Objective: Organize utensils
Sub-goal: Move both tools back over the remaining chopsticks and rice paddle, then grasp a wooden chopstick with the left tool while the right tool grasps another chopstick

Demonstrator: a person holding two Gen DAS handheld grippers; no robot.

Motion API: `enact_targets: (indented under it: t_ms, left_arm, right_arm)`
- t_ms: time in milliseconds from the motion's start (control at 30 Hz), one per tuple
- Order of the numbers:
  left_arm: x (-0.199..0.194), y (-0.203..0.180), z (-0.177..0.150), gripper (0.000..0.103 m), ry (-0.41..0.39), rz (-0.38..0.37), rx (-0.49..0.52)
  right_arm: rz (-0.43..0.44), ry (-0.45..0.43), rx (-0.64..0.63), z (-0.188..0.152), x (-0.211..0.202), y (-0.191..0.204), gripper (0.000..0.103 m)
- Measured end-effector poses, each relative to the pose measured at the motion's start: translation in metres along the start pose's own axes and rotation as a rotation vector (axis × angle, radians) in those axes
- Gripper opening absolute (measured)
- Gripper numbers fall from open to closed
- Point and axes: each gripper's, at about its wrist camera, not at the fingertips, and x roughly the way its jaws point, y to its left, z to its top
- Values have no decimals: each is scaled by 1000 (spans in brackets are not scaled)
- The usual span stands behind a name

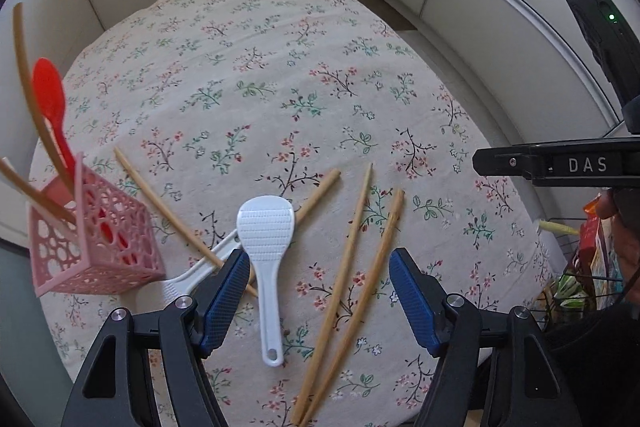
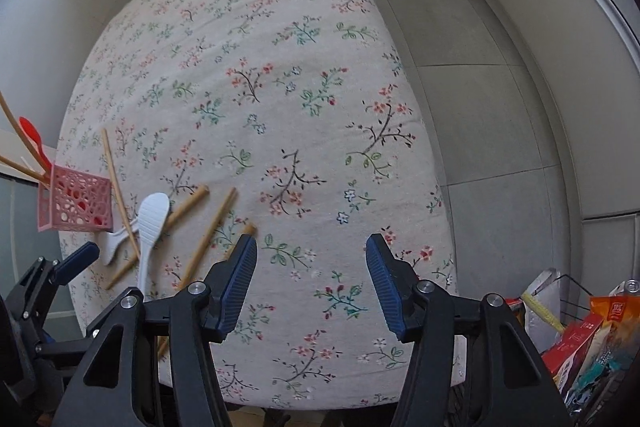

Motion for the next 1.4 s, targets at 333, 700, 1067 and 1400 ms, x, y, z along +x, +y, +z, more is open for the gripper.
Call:
enact_targets:
  t_ms: [333, 700, 1067, 1400]
  left_arm:
    - [47, -18, 23, 26, 93, -25, 25]
    - [75, -30, 30, 12, 137, 8, 51]
    - [37, -23, 26, 6, 68, 20, 51]
    - [-1, 4, 13, 6, -1, 16, 24]
  right_arm:
    - [-13, 57, -35, -3, 15, -2, 60]
    - [-21, 86, -33, -4, 25, -6, 60]
    - [-12, 100, -33, -3, 31, 3, 61]
    - [27, 158, -95, -7, 53, 43, 60]
